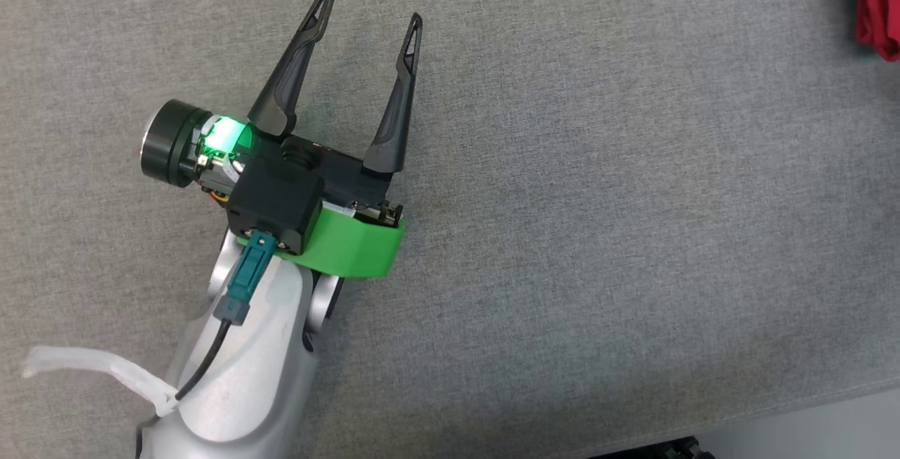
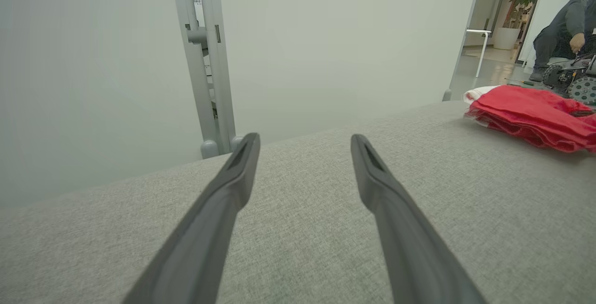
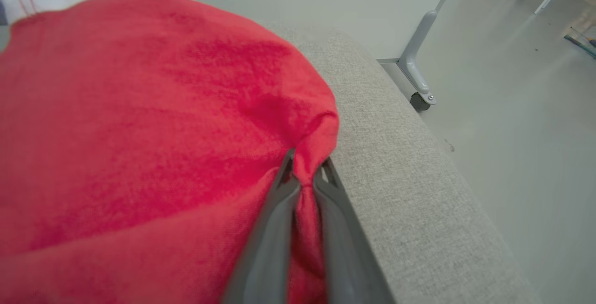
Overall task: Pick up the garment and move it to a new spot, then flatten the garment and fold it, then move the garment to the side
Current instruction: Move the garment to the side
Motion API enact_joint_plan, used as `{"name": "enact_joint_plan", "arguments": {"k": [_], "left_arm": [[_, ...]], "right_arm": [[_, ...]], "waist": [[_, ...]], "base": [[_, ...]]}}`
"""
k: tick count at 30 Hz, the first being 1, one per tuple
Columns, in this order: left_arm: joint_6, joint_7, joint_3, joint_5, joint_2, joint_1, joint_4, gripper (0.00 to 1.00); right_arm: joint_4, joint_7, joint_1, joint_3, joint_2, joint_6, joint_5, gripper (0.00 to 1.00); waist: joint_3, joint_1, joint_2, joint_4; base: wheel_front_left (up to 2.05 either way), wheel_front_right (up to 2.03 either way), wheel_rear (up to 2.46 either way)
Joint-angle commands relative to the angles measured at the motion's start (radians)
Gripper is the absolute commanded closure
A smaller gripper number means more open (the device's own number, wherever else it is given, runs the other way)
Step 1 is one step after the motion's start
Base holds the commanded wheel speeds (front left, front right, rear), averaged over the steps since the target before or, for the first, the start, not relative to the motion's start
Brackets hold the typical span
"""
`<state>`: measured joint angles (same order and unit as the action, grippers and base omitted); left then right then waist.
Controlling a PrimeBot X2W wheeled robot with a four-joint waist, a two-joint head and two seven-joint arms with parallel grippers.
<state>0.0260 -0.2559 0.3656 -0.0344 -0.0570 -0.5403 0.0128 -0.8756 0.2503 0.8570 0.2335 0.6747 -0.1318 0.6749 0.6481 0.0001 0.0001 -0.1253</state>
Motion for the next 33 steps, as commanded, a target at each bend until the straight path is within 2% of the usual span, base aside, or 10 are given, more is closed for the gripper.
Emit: {"name": "enact_joint_plan", "arguments": {"k": [1, 2, 5, 9, 14, 18, 24, 33], "left_arm": [[0.000, 0.002, 0.000, 0.003, -0.012, -0.013, 0.002, 0.00], [0.000, 0.002, 0.000, 0.001, -0.013, -0.010, 0.004, 0.00], [-0.005, 0.002, 0.000, -0.007, -0.014, 0.007, 0.016, 0.00], [-0.012, 0.000, -0.003, -0.021, -0.016, 0.034, 0.034, 0.00], [-0.037, -0.003, -0.026, -0.050, -0.018, 0.090, 0.066, 0.00], [-0.058, -0.005, -0.048, -0.069, -0.019, 0.139, 0.085, 0.00], [-0.092, -0.009, -0.098, -0.116, -0.021, 0.207, 0.112, 0.00], [-0.134, -0.009, -0.188, -0.162, -0.036, 0.321, 0.131, 0.00]], "right_arm": [[-0.018, 0.009, 0.015, -0.010, -0.001, 0.002, 0.004, 0.05], [-0.025, 0.011, 0.015, -0.013, -0.002, 0.002, -0.002, 0.00], [-0.036, 0.016, 0.000, -0.033, -0.010, 0.002, -0.034, 0.00], [0.063, 0.015, -0.068, -0.142, -0.040, 0.002, -0.114, 0.00], [0.279, 0.015, -0.227, -0.299, -0.154, 0.002, -0.250, 0.00], [0.456, 0.015, -0.369, -0.348, -0.268, 0.002, -0.329, 0.00], [0.643, 0.015, -0.542, -0.338, -0.403, 0.002, -0.374, 0.00], [0.770, 0.015, -0.699, -0.265, -0.493, 0.002, -0.411, 0.00]], "waist": [[-0.002, -0.0001, -0.0001, -0.008], [-0.006, -0.0001, -0.0001, -0.009], [-0.031, -0.0001, -0.0001, -0.015], [-0.079, -0.0001, -0.0001, -0.024], [-0.164, -0.0001, -0.0001, -0.029], [-0.226, -0.0001, -0.0001, -0.020], [-0.306, -0.0001, -0.0001, 0.015], [-0.404, -0.0001, -0.0001, 0.106]], "base": [[0.00, 0.00, 0.00], [0.00, 0.00, 0.00], [0.00, 0.00, 0.00], [0.00, 0.00, 0.00], [0.00, 0.00, 0.00], [0.00, 0.00, 0.00], [0.00, 0.00, 0.00], [0.00, 0.00, 0.00]]}}
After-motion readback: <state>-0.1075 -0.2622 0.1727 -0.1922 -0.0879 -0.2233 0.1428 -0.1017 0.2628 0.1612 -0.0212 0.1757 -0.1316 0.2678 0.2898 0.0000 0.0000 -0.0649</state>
